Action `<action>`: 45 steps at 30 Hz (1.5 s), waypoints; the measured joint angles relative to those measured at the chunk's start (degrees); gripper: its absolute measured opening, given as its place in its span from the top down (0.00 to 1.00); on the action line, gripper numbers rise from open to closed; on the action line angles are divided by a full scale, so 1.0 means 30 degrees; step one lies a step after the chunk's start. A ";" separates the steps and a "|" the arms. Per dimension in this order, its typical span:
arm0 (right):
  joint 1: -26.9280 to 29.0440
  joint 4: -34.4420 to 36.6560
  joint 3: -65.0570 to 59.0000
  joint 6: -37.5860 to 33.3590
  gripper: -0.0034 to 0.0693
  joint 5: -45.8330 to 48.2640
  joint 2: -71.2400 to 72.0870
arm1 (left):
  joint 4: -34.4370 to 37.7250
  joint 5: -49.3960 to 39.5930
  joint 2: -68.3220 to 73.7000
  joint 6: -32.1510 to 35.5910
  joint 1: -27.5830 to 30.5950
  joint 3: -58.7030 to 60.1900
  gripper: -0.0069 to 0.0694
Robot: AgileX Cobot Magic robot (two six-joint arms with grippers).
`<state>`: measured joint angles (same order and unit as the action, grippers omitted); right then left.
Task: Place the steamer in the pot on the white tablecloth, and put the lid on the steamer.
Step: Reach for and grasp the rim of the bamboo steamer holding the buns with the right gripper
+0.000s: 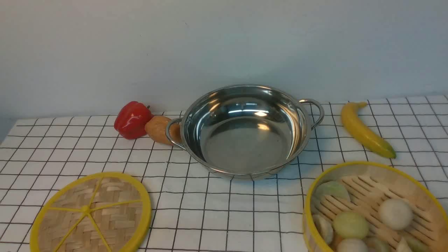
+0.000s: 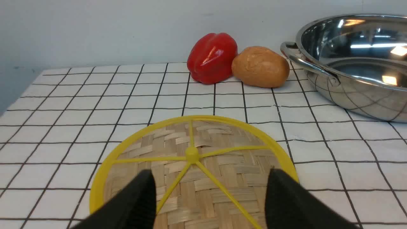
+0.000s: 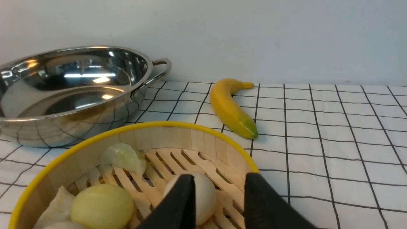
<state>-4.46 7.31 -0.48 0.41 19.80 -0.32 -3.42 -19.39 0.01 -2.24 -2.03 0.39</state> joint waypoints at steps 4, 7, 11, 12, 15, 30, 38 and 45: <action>0.0000 0.0000 0.0000 0.0000 0.62 0.0000 0.0000 | 0.0000 0.0000 0.0000 0.0000 0.0000 0.0000 0.34; 0.0000 0.0000 0.0000 0.0000 0.62 0.0000 0.0000 | 0.0000 0.0000 0.0000 0.0000 0.0000 0.0000 0.34; 0.0000 0.0000 0.0000 0.0000 0.62 0.0000 0.0000 | 0.0000 0.0000 0.0000 0.0000 0.0000 0.0000 0.34; 0.0000 0.0000 0.0000 0.0000 0.62 0.0000 0.0000 | 0.0000 0.0000 0.0000 0.0000 0.0000 0.0000 0.34; 0.0000 0.0000 0.0000 0.0000 0.62 -0.0016 0.0000 | 0.0000 0.0000 0.0000 0.0000 0.0000 0.0000 0.34; 0.0000 0.0000 0.0000 0.0000 0.62 -0.0016 0.0000 | 0.0000 0.0000 0.0000 0.0000 0.0000 0.0000 0.34; 0.0000 0.0930 0.0000 0.0452 0.62 -0.1747 0.0000 | 0.0000 0.0000 0.0000 0.0000 0.0000 0.0000 0.34; 0.0000 0.2327 0.1888 0.0696 0.62 -0.3044 -0.0010 | 0.0000 0.0000 0.0000 0.0000 0.0000 0.0000 0.34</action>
<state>-4.46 14.29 5.18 2.50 10.67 -0.35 -3.42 -19.39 0.01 -2.24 -2.03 0.39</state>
